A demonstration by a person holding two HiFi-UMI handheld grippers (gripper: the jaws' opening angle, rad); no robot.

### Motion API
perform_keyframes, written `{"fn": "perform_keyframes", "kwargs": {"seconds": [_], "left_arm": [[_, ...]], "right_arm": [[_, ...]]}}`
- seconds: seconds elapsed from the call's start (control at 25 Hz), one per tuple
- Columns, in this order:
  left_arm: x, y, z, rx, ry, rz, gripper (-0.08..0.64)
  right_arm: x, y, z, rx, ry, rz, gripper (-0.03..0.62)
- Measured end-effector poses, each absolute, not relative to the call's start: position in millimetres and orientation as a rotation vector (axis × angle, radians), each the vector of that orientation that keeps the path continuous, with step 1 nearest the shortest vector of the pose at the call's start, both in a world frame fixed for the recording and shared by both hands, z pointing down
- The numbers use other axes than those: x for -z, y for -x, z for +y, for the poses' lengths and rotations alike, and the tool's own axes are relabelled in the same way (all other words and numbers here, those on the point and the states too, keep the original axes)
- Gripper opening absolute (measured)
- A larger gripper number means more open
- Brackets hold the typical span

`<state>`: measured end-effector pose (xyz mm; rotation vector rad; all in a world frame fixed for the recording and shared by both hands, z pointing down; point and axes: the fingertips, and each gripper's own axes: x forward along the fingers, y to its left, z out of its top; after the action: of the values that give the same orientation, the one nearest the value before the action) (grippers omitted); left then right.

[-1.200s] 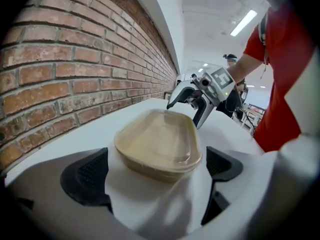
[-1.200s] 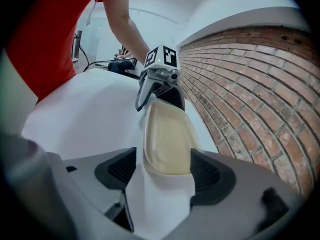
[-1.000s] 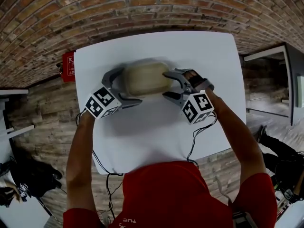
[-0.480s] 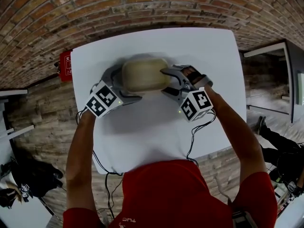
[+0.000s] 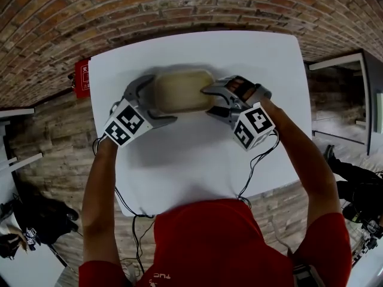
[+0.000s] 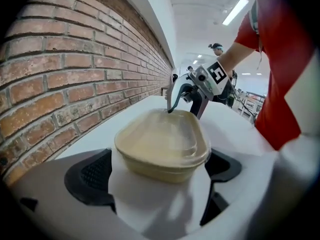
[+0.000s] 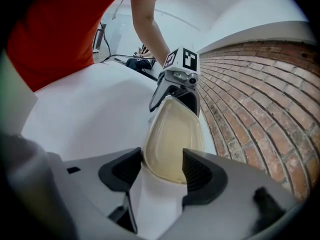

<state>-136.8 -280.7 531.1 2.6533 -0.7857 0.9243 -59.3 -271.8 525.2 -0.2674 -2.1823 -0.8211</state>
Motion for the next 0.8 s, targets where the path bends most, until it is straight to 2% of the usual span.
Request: {"fn": "perform_keyframes", "kwargs": {"seconds": [0.32, 0.48, 0.8], "left_arm": [[-541, 134, -279, -0.94, -2.649, -0.787, 0.568], [-545, 135, -279, -1.061, -2.681, -0.858, 0.517], [-547, 138, -276, -1.045, -2.646, -0.893, 0.503]], "right_arm": [[-530, 61, -266, 0.825, 0.363, -2.157, 0.268], [-527, 57, -263, 0.678, 0.462, -2.118, 0.255], [-507, 57, -263, 0.427, 0.584, -2.063, 0.255]]}}
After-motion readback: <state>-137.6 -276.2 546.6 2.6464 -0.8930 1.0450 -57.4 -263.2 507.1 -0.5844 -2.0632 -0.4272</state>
